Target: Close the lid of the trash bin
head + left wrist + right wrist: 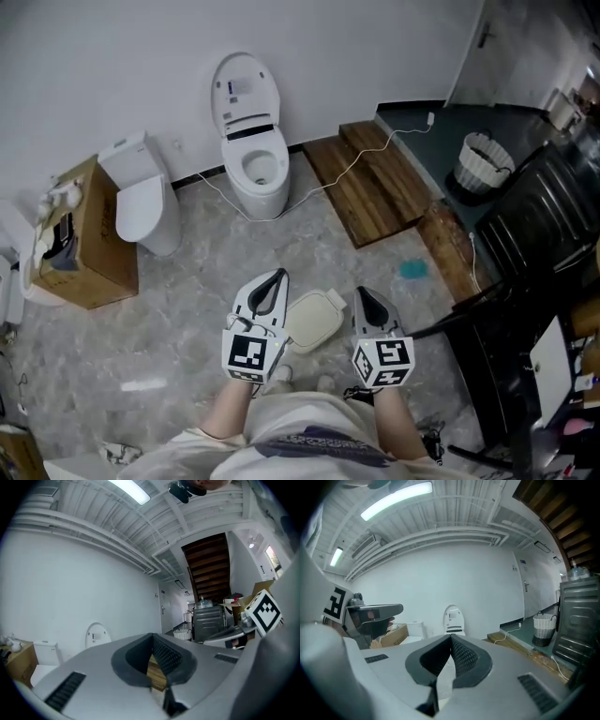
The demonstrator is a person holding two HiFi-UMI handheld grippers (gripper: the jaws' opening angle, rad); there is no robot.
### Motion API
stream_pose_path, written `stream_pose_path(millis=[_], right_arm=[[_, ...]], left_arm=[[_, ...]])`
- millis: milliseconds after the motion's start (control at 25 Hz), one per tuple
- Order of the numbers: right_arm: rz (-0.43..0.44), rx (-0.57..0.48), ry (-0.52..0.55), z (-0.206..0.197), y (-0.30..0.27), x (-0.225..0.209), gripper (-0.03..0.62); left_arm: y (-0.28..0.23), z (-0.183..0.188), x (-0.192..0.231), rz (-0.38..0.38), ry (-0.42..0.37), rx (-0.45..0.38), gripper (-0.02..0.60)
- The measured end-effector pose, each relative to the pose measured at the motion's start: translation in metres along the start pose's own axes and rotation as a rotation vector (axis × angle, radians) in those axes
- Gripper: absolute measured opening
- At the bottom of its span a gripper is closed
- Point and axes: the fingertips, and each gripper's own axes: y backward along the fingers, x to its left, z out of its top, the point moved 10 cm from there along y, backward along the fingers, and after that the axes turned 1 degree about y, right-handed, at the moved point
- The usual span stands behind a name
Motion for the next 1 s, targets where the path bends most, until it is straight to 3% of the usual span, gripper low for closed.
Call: stream_pose_path(millis=[280,1000], right_arm=[[0.052,-0.028,0.026,0.005,-0.008,0.015,0.009],[0.047,-0.062,0.009,0.009,-0.012,0.016,0.008]], left_arm=[[0.004,-0.003,0.007,0.019,0.021,0.023,-0.002],[0.002,-0.008,0.01,0.007,0.031,0.041,-0.002]])
